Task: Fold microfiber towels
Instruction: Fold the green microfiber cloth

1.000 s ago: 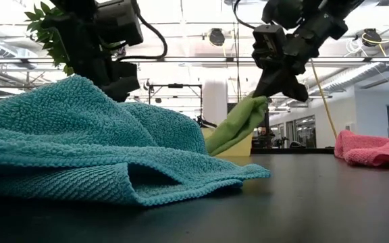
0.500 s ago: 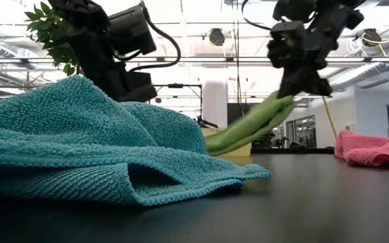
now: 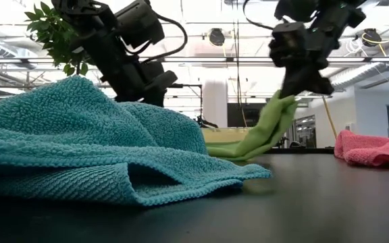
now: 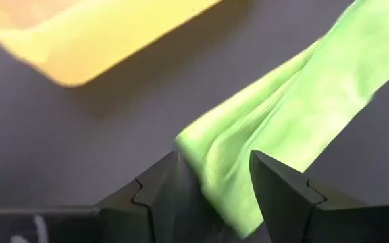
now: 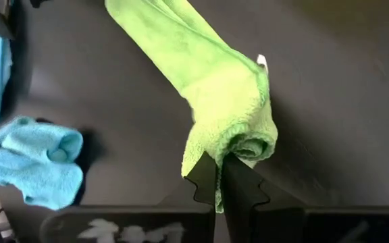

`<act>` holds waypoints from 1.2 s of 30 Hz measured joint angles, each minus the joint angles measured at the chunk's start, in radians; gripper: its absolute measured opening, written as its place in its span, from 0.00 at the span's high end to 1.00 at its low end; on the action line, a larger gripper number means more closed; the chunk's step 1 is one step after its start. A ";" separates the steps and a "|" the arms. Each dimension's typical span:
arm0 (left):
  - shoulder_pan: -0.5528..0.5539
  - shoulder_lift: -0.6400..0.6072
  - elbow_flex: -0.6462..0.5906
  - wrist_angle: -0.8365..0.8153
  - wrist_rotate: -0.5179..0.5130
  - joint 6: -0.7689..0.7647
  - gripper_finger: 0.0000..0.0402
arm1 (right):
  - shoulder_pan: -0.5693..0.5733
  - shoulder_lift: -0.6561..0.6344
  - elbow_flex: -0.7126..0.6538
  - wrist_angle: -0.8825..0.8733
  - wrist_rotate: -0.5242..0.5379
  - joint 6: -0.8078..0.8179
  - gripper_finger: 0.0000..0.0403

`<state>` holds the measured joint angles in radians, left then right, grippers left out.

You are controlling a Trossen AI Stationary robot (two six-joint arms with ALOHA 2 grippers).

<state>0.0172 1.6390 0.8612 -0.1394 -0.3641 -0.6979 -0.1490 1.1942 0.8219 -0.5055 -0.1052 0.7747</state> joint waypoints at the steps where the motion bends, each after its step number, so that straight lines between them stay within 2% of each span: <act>1: 0.002 0.000 0.000 0.009 0.000 0.008 0.55 | 0.000 0.020 0.000 0.020 -0.002 -0.001 1.00; 7: 0.003 0.000 0.000 0.006 0.000 0.005 0.55 | 0.000 0.112 0.000 0.214 -0.083 -0.004 1.00; 11: 0.003 0.000 0.000 -0.001 0.000 0.009 0.55 | -0.004 0.113 0.000 0.232 -0.083 -0.002 1.00; 16: 0.003 0.000 0.000 -0.035 0.005 0.016 0.55 | -0.007 0.059 0.000 0.137 -0.080 0.002 1.00; 19: 0.003 0.000 0.000 -0.046 0.005 0.018 0.55 | -0.007 0.001 0.000 0.005 -0.070 0.015 1.00; 26: 0.003 0.000 0.000 -0.044 0.025 0.012 0.55 | -0.007 -0.170 0.000 -0.308 0.028 0.109 1.00; 31: 0.003 0.000 0.000 -0.020 0.037 0.013 0.55 | -0.009 -0.205 0.000 -0.318 0.052 0.132 1.00; 36: 0.006 0.000 0.000 0.033 0.024 0.015 0.55 | -0.009 -0.131 0.000 -0.298 0.024 0.131 1.00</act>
<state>0.0234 1.6386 0.8616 -0.1062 -0.3398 -0.6826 -0.1581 1.0630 0.8215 -0.8037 -0.0807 0.9053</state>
